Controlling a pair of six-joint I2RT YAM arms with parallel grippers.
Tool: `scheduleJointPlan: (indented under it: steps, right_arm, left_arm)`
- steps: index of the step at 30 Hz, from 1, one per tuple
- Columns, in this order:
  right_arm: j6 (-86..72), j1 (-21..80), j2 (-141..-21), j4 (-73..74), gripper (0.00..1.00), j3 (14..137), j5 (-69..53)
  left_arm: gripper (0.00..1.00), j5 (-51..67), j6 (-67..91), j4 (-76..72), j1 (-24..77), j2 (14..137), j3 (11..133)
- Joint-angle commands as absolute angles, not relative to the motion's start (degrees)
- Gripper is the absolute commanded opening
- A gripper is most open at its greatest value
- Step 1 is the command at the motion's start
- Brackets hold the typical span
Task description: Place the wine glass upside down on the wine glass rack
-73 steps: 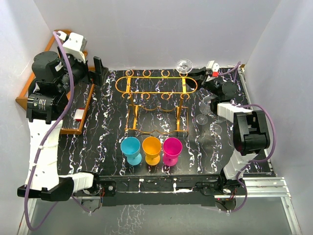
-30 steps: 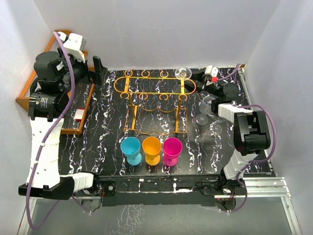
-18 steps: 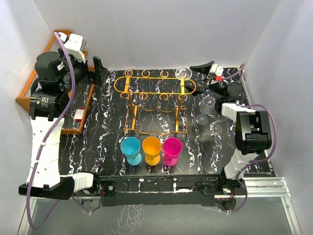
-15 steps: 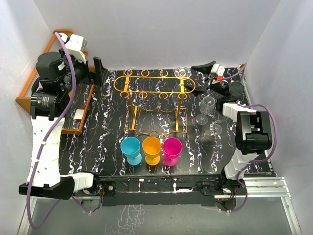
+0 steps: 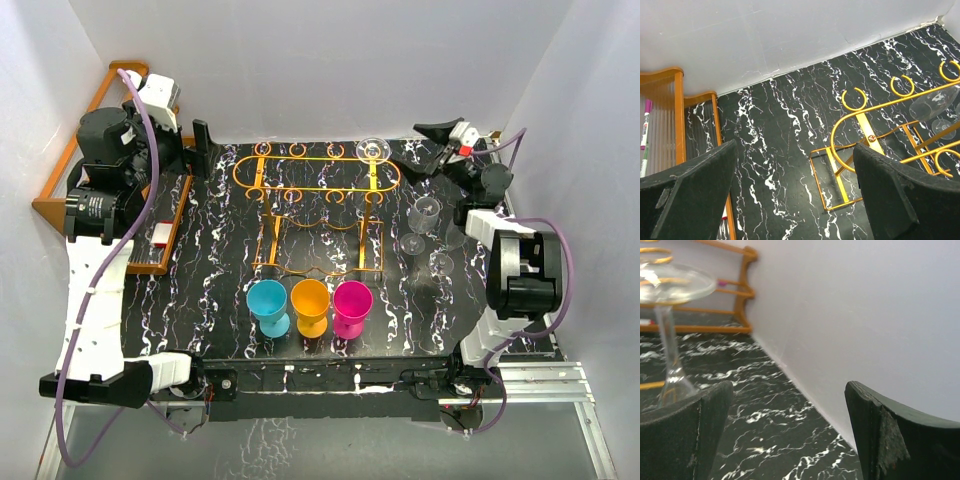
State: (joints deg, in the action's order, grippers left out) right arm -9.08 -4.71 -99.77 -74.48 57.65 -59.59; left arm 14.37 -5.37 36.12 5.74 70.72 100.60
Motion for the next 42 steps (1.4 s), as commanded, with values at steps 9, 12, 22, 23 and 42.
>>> scheduleJointPlan:
  steps: [9, 12, 22, 23, 42]
  right_arm:
    - [-14.1, -5.4, -87.0, -62.2, 0.98, 62.6, -21.5]
    - [-22.8, -5.6, -82.9, -49.1, 0.98, 64.5, -13.0]
    - [-23.7, -8.0, -62.9, -15.9, 0.98, 64.2, -17.4]
    - [-23.9, -8.4, -60.3, -14.8, 0.98, 63.0, -18.0]
    - [-18.2, -7.9, -68.6, 52.4, 0.43, 84.2, 1.7]
  left_arm:
    - [0.97, 14.7, -10.0, 40.2, 5.4, 70.2, 102.5]
    - [0.97, 14.7, -11.4, 43.1, 5.4, 71.7, 106.6]
    - [0.97, 6.1, -10.4, 43.6, 5.6, 72.4, 111.7]
    - [0.97, 4.4, -10.3, 43.7, 5.8, 72.3, 112.0]
    - [0.97, -13.1, -9.2, 43.8, 14.3, 68.5, 109.0]
